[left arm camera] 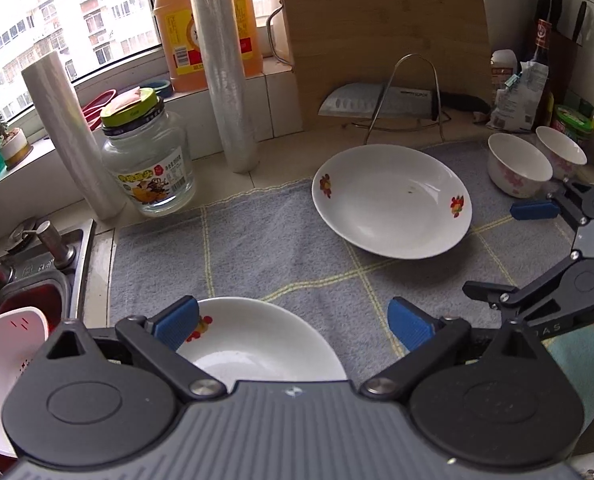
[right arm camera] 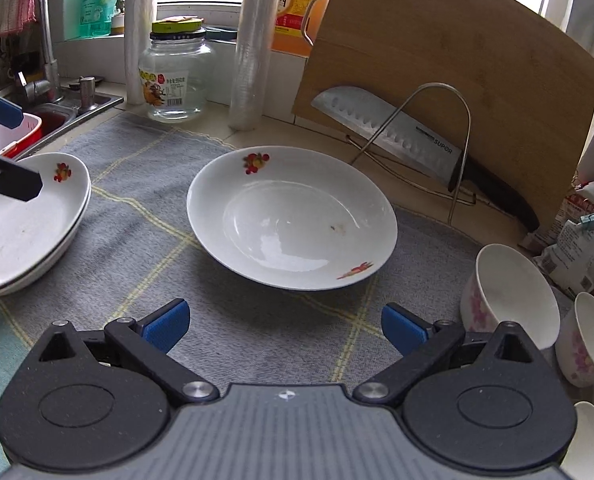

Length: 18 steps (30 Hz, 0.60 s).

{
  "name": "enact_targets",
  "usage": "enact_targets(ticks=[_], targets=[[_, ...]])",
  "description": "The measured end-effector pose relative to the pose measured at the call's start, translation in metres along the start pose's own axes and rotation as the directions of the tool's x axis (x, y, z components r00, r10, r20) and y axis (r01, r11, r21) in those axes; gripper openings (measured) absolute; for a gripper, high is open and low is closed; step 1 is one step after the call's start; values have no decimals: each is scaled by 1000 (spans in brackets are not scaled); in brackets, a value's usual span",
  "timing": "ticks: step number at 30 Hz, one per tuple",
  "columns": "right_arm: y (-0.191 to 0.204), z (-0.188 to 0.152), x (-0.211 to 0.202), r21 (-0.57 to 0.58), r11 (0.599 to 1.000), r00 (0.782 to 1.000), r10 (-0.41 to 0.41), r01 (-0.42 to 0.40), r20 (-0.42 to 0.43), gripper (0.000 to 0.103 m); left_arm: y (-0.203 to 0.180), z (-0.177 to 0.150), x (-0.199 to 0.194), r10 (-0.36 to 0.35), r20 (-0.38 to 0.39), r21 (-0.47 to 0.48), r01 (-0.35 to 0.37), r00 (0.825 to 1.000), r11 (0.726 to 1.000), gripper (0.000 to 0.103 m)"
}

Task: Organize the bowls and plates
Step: 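Reach the left tool to the flowered plate by the cutting board, grasp rim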

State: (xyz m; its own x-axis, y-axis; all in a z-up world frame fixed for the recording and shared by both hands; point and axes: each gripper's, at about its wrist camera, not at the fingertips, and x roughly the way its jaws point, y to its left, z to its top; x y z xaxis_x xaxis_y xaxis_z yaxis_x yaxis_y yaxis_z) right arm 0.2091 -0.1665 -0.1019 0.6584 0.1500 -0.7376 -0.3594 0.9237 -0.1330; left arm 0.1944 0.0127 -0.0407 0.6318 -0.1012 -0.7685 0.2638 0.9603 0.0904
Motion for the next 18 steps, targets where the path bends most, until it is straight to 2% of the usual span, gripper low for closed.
enact_targets(ticks=[9, 18], targets=[[-25, -6, 29, -30, 994, 995, 100, -100, -15, 103, -25, 60, 37, -10, -46, -24, 9, 999, 1000, 100], [-38, -4, 52, -7, 992, 991, 128, -128, -31, 103, -33, 105, 98, -55, -107, -11, 54, 993, 998, 100]])
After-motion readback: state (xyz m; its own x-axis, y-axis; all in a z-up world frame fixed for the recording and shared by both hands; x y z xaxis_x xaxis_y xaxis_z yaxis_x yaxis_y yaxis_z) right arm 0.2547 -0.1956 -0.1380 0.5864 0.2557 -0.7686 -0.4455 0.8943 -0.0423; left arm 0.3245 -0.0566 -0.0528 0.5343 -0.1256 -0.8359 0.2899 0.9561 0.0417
